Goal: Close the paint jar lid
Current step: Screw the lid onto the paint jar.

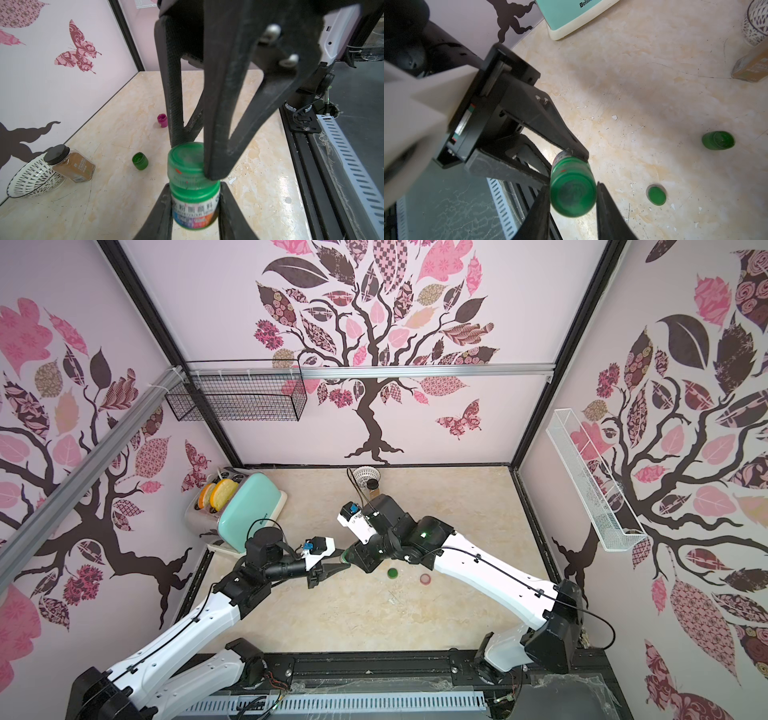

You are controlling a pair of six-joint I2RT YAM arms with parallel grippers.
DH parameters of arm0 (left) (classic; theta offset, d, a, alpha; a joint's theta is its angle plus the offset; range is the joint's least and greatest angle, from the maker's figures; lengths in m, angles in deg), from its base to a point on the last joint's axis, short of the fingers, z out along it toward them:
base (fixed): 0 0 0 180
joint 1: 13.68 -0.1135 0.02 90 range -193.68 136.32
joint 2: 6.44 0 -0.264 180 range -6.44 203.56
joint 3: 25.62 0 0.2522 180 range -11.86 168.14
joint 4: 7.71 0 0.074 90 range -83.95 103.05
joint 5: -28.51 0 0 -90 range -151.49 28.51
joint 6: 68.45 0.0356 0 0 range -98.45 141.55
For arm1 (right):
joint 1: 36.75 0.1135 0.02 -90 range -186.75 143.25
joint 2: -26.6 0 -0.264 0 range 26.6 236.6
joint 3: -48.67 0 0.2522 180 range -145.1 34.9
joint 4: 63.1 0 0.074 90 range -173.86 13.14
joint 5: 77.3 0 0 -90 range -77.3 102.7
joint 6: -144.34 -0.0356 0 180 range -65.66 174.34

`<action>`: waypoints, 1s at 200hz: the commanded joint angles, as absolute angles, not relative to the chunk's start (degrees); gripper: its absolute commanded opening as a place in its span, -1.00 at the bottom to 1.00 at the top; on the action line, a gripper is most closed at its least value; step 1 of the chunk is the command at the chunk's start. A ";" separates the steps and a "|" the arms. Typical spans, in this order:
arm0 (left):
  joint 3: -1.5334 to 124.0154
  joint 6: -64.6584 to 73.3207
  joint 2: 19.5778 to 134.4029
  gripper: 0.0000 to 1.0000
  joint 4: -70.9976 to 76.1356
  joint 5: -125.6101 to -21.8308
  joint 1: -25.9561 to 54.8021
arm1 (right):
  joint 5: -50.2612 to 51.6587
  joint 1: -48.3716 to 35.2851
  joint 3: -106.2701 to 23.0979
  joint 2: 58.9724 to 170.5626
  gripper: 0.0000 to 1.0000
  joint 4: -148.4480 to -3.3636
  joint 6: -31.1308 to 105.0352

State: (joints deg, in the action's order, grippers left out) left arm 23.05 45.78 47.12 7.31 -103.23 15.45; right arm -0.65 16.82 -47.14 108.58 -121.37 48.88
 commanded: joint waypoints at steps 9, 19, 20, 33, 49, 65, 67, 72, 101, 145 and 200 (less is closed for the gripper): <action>23.41 45.26 45.19 -0.60 -0.71 -104.23 16.03 | 0.74 17.92 -49.49 111.31 -0.87 -124.02 35.11; 23.44 45.22 45.21 -0.60 -0.97 -104.04 15.95 | 1.71 17.97 -50.27 111.93 -0.87 -125.41 33.07; 23.45 45.20 45.18 -0.60 -0.98 -104.04 15.95 | 1.80 17.95 -50.31 111.98 -0.87 -125.48 32.85; 23.38 45.14 45.27 -0.60 -1.08 -103.79 15.94 | 2.56 17.92 -51.36 112.73 -0.86 -127.11 30.57; 23.37 45.15 45.25 -0.60 -1.23 -103.43 16.03 | 2.77 17.94 -52.43 113.42 -0.83 -128.47 28.03; 23.44 45.19 45.24 -0.60 -1.23 -103.16 16.00 | 2.20 17.92 -53.28 114.04 -0.78 -129.05 25.71; 23.46 45.19 45.22 -0.60 -1.20 -103.15 16.02 | 2.10 17.97 -53.37 114.12 -0.77 -129.08 25.47; 23.41 45.19 45.20 -0.60 -1.24 -103.11 15.99 | 1.99 17.99 -53.63 114.23 -0.76 -129.14 25.10; 23.27 45.38 45.20 -0.60 -0.68 -103.06 15.95 | 2.54 17.92 -55.21 114.19 -0.68 -129.82 25.49; 23.86 46.38 45.32 -0.60 3.23 -104.50 15.98 | 9.10 17.44 -56.68 109.44 -0.27 -131.61 34.42; 25.21 47.09 46.46 -0.60 7.63 -109.04 16.00 | 8.45 15.16 -52.96 101.49 0.33 -128.52 50.73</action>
State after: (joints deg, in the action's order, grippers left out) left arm 23.56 46.06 46.31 5.60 -105.41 15.89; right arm 6.98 15.79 -53.91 104.73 -129.87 40.97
